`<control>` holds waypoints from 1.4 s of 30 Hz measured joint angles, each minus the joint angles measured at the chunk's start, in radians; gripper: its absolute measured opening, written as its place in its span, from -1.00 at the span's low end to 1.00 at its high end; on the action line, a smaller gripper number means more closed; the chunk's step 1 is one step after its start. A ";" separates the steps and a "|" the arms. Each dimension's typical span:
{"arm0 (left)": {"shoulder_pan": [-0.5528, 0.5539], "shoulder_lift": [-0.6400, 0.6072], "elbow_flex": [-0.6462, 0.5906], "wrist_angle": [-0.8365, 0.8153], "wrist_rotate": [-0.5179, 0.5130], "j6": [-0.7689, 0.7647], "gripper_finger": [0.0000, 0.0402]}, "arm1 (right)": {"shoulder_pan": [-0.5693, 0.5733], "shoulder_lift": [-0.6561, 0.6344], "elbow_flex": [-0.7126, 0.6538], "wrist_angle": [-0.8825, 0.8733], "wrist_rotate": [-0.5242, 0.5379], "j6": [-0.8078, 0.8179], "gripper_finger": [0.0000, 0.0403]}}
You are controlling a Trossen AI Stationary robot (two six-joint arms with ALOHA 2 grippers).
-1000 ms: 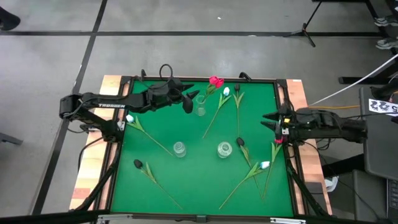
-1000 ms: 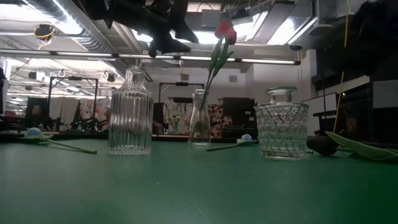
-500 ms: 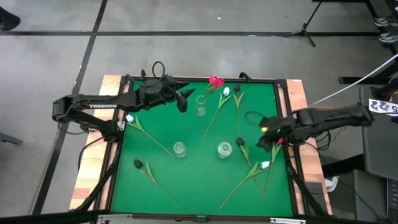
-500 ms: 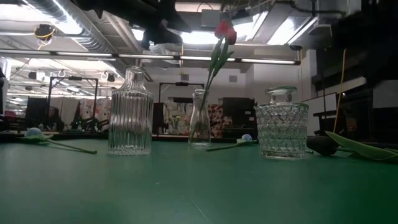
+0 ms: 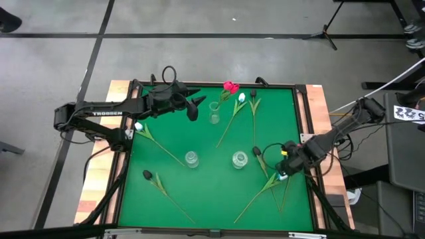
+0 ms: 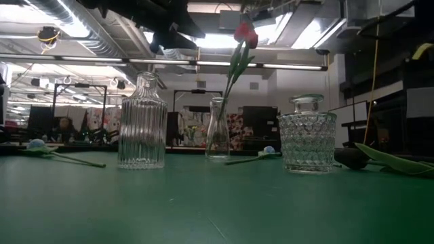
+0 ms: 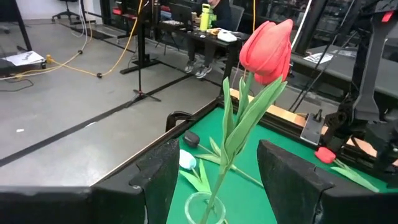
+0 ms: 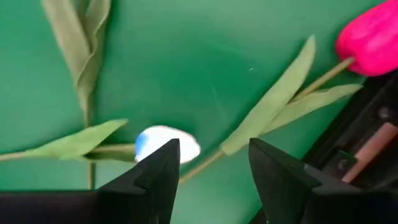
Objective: Sort flowers into vase by color
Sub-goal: Put the red tulip into the top transparent vase
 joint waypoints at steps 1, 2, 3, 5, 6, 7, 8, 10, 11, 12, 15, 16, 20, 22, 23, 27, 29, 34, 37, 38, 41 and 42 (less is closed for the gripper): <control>0.001 0.000 0.000 0.000 0.000 0.000 0.06 | -0.002 0.000 0.000 -0.012 -0.011 0.001 -0.04; 0.001 0.000 0.000 0.000 0.001 0.000 0.06 | -0.008 0.000 0.000 -0.029 -0.032 0.003 -0.04; 0.002 0.000 0.000 0.000 0.000 -0.002 0.06 | -0.016 0.002 0.000 -0.050 -0.062 0.009 -0.04; 0.002 0.000 0.000 0.000 0.001 -0.016 0.06 | -0.022 0.023 0.001 -0.068 -0.087 0.016 -0.04; 0.002 0.000 0.000 0.000 0.001 -0.022 0.06 | -0.022 0.029 0.000 -0.068 -0.087 0.017 -0.04; 0.002 0.000 0.000 0.000 0.001 -0.026 0.06 | -0.022 0.032 0.000 -0.067 -0.086 0.018 -0.04; 0.002 0.000 0.000 -0.002 0.001 -0.029 0.06 | -0.026 0.038 0.000 -0.066 -0.085 0.021 -0.04; 0.002 0.000 0.000 -0.006 0.001 -0.031 0.06 | -0.034 0.057 -0.001 -0.047 -0.085 0.025 -0.04; 0.002 0.000 0.000 -0.006 0.001 -0.031 0.06 | -0.034 0.066 -0.001 -0.034 -0.085 0.025 -0.04; 0.002 0.000 0.000 -0.006 0.001 -0.031 0.06 | -0.034 0.075 -0.001 -0.028 -0.081 0.026 -0.04; 0.002 0.000 0.000 -0.006 0.001 -0.032 0.06 | -0.034 0.117 -0.012 -0.033 -0.080 0.027 -0.04; 0.002 0.000 0.000 -0.006 0.001 -0.032 0.06 | -0.034 0.129 -0.018 -0.031 -0.098 0.030 -0.04; 0.002 0.000 0.000 -0.006 0.001 -0.032 0.06 | -0.033 0.151 -0.054 0.018 -0.167 0.058 -0.04; 0.002 0.000 0.000 -0.006 0.001 -0.033 0.06 | -0.034 0.150 -0.072 0.079 -0.165 0.061 -0.04; 0.002 0.000 0.000 -0.006 0.000 -0.033 0.06 | -0.034 0.150 -0.082 0.105 -0.165 0.062 -0.04; 0.002 0.000 0.000 -0.006 0.001 -0.034 0.06 | -0.034 0.151 -0.127 0.175 -0.164 0.064 -0.04; 0.002 0.000 0.000 -0.007 0.001 -0.034 0.06 | -0.034 0.151 -0.145 0.186 -0.172 0.064 -0.04; 0.002 0.000 0.000 -0.007 0.000 -0.034 0.06 | -0.034 0.150 -0.161 0.187 -0.185 0.064 -0.08; 0.002 0.000 0.000 -0.007 0.000 -0.024 0.06 | -0.034 0.150 -0.162 0.200 -0.184 0.064 -0.25; 0.002 0.000 0.000 -0.007 0.000 -0.024 0.06 | -0.034 0.150 -0.162 0.204 -0.181 0.062 -0.33; 0.006 0.000 0.000 -0.007 0.000 -0.022 0.06 | -0.034 0.151 -0.163 0.202 -0.179 0.056 -0.60; 0.008 0.000 0.000 -0.007 0.000 -0.020 0.06 | -0.034 0.151 -0.163 0.202 -0.176 0.055 -0.70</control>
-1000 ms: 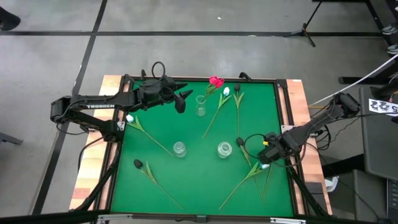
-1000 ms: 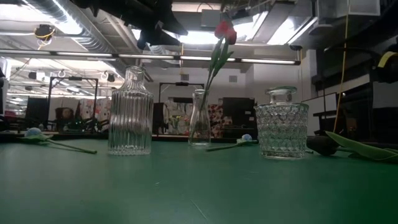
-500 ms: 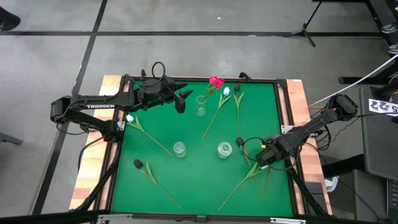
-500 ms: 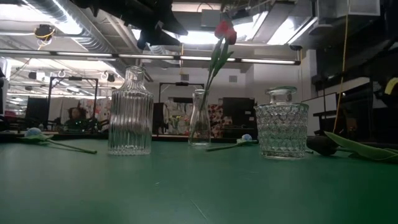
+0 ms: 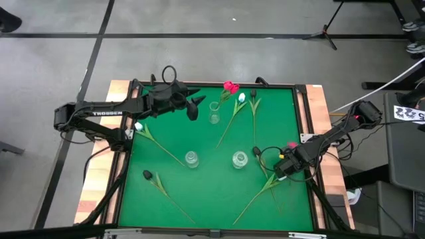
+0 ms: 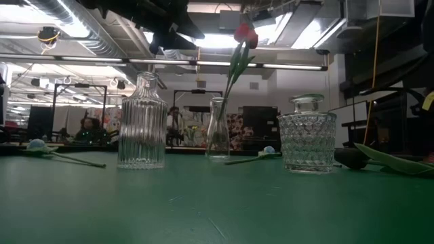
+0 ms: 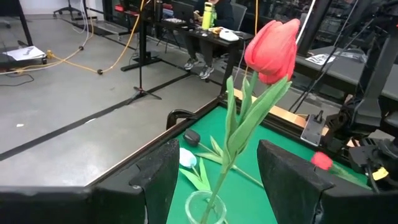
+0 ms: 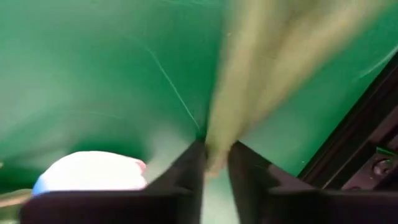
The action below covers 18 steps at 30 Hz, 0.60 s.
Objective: Sort flowers into vase by color
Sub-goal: Put the red tulip into the top transparent vase
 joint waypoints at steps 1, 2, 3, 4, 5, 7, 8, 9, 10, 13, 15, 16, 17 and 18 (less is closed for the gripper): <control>0.002 0.000 0.000 0.000 0.000 0.000 0.06 | 0.000 0.000 0.000 0.000 0.002 -0.001 -0.79; 0.005 0.000 0.000 0.000 0.000 0.000 0.06 | 0.000 0.000 0.000 0.000 0.004 -0.003 -0.88; 0.008 0.000 0.000 0.000 0.000 0.000 0.06 | 0.000 0.000 0.000 0.002 0.007 -0.006 -0.93; 0.010 0.000 0.000 0.000 0.000 -0.002 0.06 | 0.000 0.000 0.000 0.003 0.012 -0.008 -0.94; 0.013 0.000 0.000 0.000 0.000 -0.006 0.06 | 0.000 0.000 0.000 0.004 0.014 -0.009 -0.93; 0.014 0.000 0.000 0.000 0.000 -0.023 0.06 | 0.000 0.000 0.000 0.009 0.029 -0.011 -0.88; 0.014 0.000 0.000 0.000 0.000 -0.030 0.06 | 0.001 0.000 0.000 0.016 0.043 -0.017 -0.88; 0.014 0.000 0.000 0.000 0.000 -0.032 0.06 | 0.001 0.000 0.001 0.021 0.057 -0.024 -0.89; 0.014 0.000 0.000 0.000 0.000 -0.035 0.06 | 0.001 0.000 0.005 0.023 0.075 -0.028 -0.91; 0.014 0.000 0.000 0.001 0.007 -0.058 0.06 | 0.000 0.000 0.025 0.033 0.159 -0.036 -0.96; 0.014 0.000 0.000 0.002 0.014 -0.076 0.06 | 0.000 -0.002 0.035 0.023 0.194 -0.040 -0.93; 0.014 0.000 0.000 0.005 0.020 -0.083 0.06 | 0.000 -0.003 0.044 0.023 0.214 -0.042 -0.91; 0.014 0.000 0.000 0.008 0.029 -0.090 0.06 | -0.002 -0.003 0.056 0.025 0.240 -0.048 -0.90; 0.014 0.000 0.000 0.008 0.038 -0.095 0.06 | -0.007 -0.004 0.067 0.027 0.262 -0.053 -0.90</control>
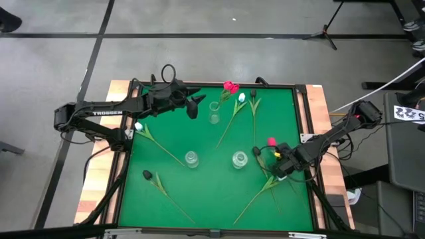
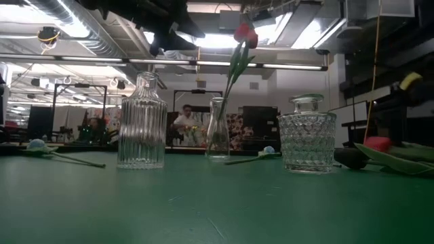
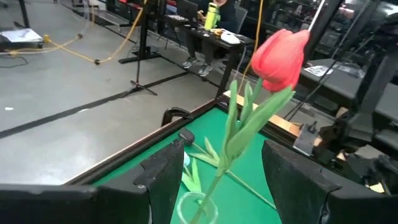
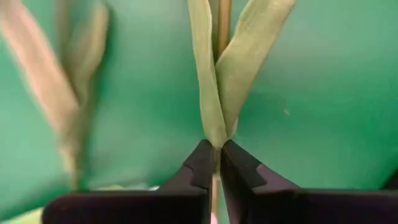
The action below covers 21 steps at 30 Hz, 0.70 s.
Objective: Sort flowers into vase by color
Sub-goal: Put the red tulip into the top transparent vase
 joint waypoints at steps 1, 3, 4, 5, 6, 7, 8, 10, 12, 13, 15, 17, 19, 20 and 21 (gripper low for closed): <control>0.000 0.000 0.000 0.000 0.010 -0.006 0.06 | -0.001 0.000 0.010 -0.005 0.031 -0.002 -0.91; 0.000 0.000 0.000 0.000 0.030 -0.014 0.06 | -0.001 -0.003 0.033 -0.013 0.119 -0.009 -0.95; 0.000 0.000 0.000 0.000 0.041 -0.016 0.06 | -0.002 -0.006 0.047 -0.017 0.159 -0.015 -0.96; 0.000 0.000 0.000 0.004 0.055 -0.017 0.06 | -0.006 -0.011 0.062 -0.024 0.196 -0.023 -0.97; 0.000 0.000 0.000 0.008 0.072 -0.019 0.06 | -0.008 -0.015 0.077 -0.042 0.225 -0.027 -0.97; 0.000 0.000 0.000 0.010 0.089 -0.019 0.06 | -0.008 -0.020 0.092 -0.064 0.254 -0.030 -0.96; 0.000 0.000 0.000 0.016 0.108 -0.020 0.06 | -0.008 -0.028 0.108 -0.089 0.283 -0.031 -0.94; 0.000 0.000 0.000 0.028 0.150 -0.020 0.06 | -0.008 -0.044 0.145 -0.141 0.334 -0.034 -0.92; -0.001 0.000 0.000 0.038 0.185 -0.020 0.06 | -0.007 -0.061 0.184 -0.205 0.387 -0.047 -0.91; 0.000 0.000 0.000 0.042 0.202 -0.026 0.06 | -0.007 -0.069 0.205 -0.237 0.416 -0.055 -0.92; 0.000 0.000 0.000 0.055 0.240 -0.039 0.06 | -0.007 -0.083 0.254 -0.284 0.496 -0.082 -0.94; 0.000 0.000 0.001 0.074 0.279 -0.053 0.06 | -0.007 -0.092 0.304 -0.321 0.595 -0.120 -0.95; 0.000 0.000 0.001 0.083 0.320 -0.070 0.06 | -0.007 -0.093 0.352 -0.324 0.702 -0.185 -0.95; 0.000 0.000 0.001 0.083 0.344 -0.078 0.06 | -0.008 -0.093 0.376 -0.322 0.748 -0.222 -0.95; 0.000 0.000 0.001 0.082 0.367 -0.090 0.06 | -0.008 -0.093 0.398 -0.319 0.787 -0.254 -0.94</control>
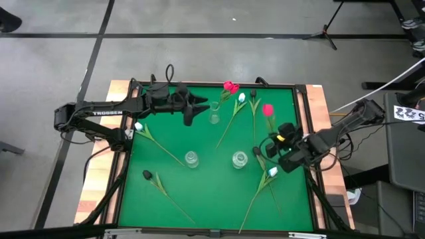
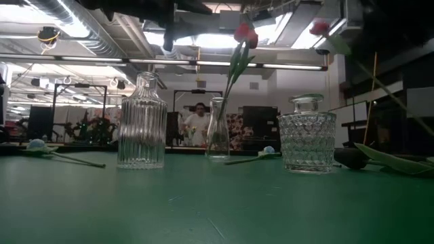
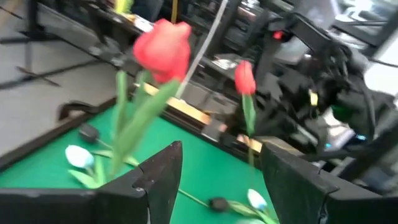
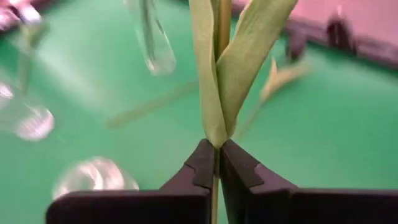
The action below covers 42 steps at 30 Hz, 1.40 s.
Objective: Sort flowers into vase by color
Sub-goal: Put the red tulip into the top transparent vase
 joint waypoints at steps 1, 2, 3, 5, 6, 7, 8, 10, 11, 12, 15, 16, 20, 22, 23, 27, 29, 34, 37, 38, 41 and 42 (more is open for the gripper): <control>0.000 0.000 0.000 0.000 0.026 -0.013 0.06 | -0.001 0.000 0.020 0.005 0.028 -0.034 -0.93; 0.000 0.000 0.000 0.001 0.054 -0.029 0.06 | -0.010 0.000 0.042 0.012 0.049 -0.064 -0.92; 0.000 0.000 0.000 0.002 0.081 -0.044 0.06 | -0.019 0.000 0.059 0.025 0.062 -0.101 -0.91; -0.004 0.000 0.000 0.011 0.131 -0.067 0.06 | -0.038 0.001 0.091 0.055 0.081 -0.193 -0.91; -0.008 0.000 0.000 0.020 0.151 -0.080 0.06 | -0.050 0.001 0.107 0.075 0.089 -0.250 -0.91; -0.010 0.000 0.000 0.035 0.163 -0.087 0.06 | -0.065 0.001 0.123 0.102 0.093 -0.309 -0.90; -0.014 0.000 0.000 0.054 0.171 -0.093 0.06 | -0.082 0.001 0.134 0.136 0.093 -0.369 -0.90; -0.025 0.000 0.000 0.098 0.174 -0.102 0.06 | -0.118 0.001 0.142 0.229 0.091 -0.498 -0.90; -0.029 0.001 0.000 0.123 0.174 -0.103 0.06 | -0.136 0.001 0.143 0.289 0.089 -0.562 -0.90; -0.035 0.002 0.000 0.146 0.175 -0.103 0.06 | -0.155 0.001 0.143 0.350 0.081 -0.632 -0.90; -0.050 0.002 0.000 0.185 0.175 -0.102 0.06 | -0.216 0.007 0.143 0.540 0.020 -0.831 -0.90; -0.056 0.002 0.000 0.188 0.175 -0.098 0.06 | -0.237 0.011 0.143 0.600 -0.004 -0.893 -0.90; -0.069 0.003 0.000 0.187 0.175 -0.084 0.06 | -0.304 0.014 0.143 0.808 -0.088 -1.081 -0.90; -0.070 0.003 0.000 0.187 0.175 -0.083 0.06 | -0.333 0.018 0.144 0.885 -0.133 -1.148 -0.90; -0.070 0.003 0.000 0.187 0.175 -0.083 0.06 | -0.345 0.019 0.144 0.916 -0.160 -1.173 -0.90; -0.070 0.004 0.000 0.215 0.175 -0.083 0.06 | -0.394 0.050 0.144 1.018 -0.264 -1.225 -0.90; -0.070 0.009 0.000 0.252 0.175 -0.080 0.06 | -0.411 0.078 0.144 1.063 -0.311 -1.238 -0.89; -0.070 0.032 0.000 0.293 0.174 -0.089 0.06 | -0.425 0.133 0.143 1.115 -0.367 -1.243 -0.89; -0.077 0.049 0.000 0.287 0.173 -0.092 0.06 | -0.425 0.144 0.143 1.135 -0.371 -1.243 -0.89; -0.082 0.056 0.000 0.287 0.173 -0.092 0.06 | -0.425 0.146 0.143 1.138 -0.380 -1.243 -0.89; -0.096 0.078 0.000 0.292 0.173 -0.080 0.06 | -0.431 0.149 0.143 1.139 -0.394 -1.243 -0.89; -0.101 0.082 0.000 0.291 0.174 -0.077 0.06 | -0.431 0.149 0.143 1.142 -0.394 -1.243 -0.89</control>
